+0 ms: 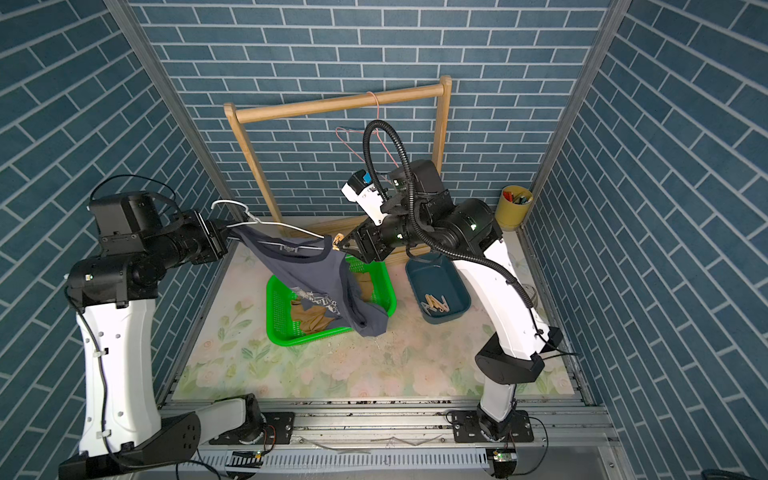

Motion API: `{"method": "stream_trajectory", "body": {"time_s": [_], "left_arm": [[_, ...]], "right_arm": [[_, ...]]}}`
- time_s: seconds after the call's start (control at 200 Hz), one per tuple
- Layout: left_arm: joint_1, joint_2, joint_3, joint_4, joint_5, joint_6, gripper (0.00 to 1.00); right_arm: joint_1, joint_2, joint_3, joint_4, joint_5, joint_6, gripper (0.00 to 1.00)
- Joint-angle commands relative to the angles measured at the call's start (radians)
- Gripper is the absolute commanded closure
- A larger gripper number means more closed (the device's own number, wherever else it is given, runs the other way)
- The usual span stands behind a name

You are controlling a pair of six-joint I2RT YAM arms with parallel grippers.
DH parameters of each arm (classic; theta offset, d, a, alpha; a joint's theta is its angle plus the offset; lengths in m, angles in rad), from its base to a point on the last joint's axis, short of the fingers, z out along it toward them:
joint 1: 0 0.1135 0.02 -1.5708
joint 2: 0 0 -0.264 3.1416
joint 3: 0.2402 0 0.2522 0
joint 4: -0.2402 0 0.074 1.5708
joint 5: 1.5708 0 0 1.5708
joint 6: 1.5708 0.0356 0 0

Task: Remove the clothespins securing tank tops to the hanger
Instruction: Adjust the hanger.

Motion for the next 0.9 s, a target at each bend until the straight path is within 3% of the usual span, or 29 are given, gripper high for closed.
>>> {"method": "stream_trajectory", "body": {"time_s": [0.0, 0.285, 0.495, 0.895], "left_arm": [[0.008, 0.003, -0.033, 0.009, -0.007, -0.040, 1.00], [0.008, -0.010, -0.104, 0.042, 0.028, -0.081, 1.00], [0.009, -0.006, -0.127, 0.072, 0.060, -0.113, 1.00], [0.009, -0.035, -0.208, 0.105, 0.135, -0.174, 1.00]], "right_arm": [[-0.003, -0.024, 0.001, 0.050, -0.021, -0.054, 0.37], [0.003, -0.043, -0.001, 0.043, -0.045, -0.049, 0.34], [0.011, -0.089, -0.100, 0.064, -0.051, -0.058, 0.33], [0.016, 0.011, -0.040, 0.066, -0.019, -0.127, 0.33]]}}
